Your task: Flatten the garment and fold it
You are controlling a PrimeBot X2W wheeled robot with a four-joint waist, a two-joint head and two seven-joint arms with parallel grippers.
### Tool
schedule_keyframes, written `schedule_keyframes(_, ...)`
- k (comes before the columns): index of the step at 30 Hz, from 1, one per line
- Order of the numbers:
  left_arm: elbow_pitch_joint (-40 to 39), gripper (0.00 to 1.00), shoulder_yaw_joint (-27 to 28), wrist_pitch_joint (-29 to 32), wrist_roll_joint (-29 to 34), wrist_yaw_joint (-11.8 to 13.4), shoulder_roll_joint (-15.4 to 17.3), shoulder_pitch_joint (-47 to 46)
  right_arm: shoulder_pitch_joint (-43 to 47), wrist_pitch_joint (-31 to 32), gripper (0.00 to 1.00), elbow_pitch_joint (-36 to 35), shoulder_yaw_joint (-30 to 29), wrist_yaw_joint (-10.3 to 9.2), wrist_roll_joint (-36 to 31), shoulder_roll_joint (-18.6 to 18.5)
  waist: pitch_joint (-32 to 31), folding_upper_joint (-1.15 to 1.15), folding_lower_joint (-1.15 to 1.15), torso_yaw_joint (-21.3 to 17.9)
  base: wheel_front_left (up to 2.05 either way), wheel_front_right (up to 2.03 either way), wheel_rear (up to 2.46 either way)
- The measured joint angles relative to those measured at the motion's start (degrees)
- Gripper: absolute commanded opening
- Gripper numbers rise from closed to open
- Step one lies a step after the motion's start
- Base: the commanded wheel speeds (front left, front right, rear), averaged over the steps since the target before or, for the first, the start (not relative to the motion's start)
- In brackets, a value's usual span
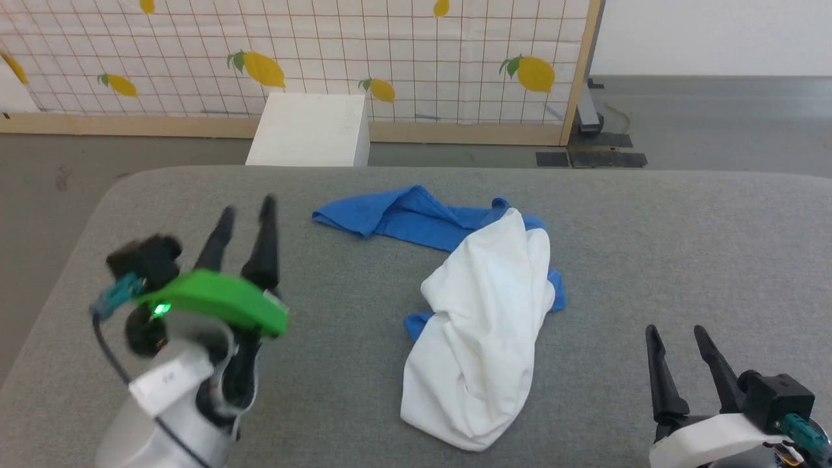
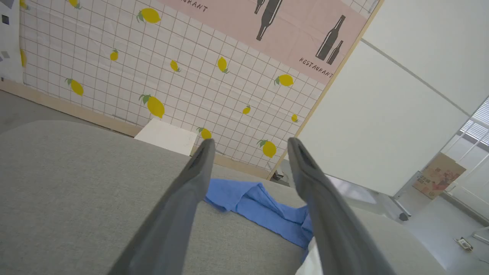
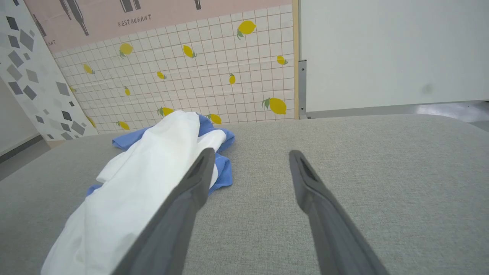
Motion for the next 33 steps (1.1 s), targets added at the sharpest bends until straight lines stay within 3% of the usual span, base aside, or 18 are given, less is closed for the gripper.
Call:
schedule_keyframes(7,-6.0,1.00,1.1,-2.9,14.5,6.1,2.8,9.9,0.7,1.8,1.00,-0.2,-0.7,0.00,0.1,0.0,-0.3,0.00,0.00,0.6,0.00,0.00,0.00)
schedule_keyframes(12,-11.2,1.00,4.2,-2.9,20.5,8.4,0.3,17.5,0.4,5.2,1.00,-0.4,-2.0,0.00,1.0,0.0,0.8,0.00,0.00,1.2,0.00,0.00,0.00)
schedule_keyframes(20,-14.9,1.00,7.2,-2.9,25.4,7.2,-5.0,20.7,-13.1,15.3,1.00,1.2,-2.5,0.00,1.5,0.0,3.9,0.00,0.00,2.7,0.00,0.00,0.00)
schedule_keyframes(29,-14.4,1.00,8.2,-2.9,29.1,3.4,-9.6,19.3,-33.6,35.9,1.00,8.7,3.2,0.00,-2.0,-0.1,9.0,0.00,0.00,5.3,0.00,0.00,0.00)
schedule_keyframes(33,-14.3,1.00,8.6,-2.9,31.6,2.2,-11.1,17.7,-39.1,46.1,1.00,12.5,7.1,0.01,-4.2,-2.2,11.6,0.00,0.00,7.0,0.00,0.00,0.00)
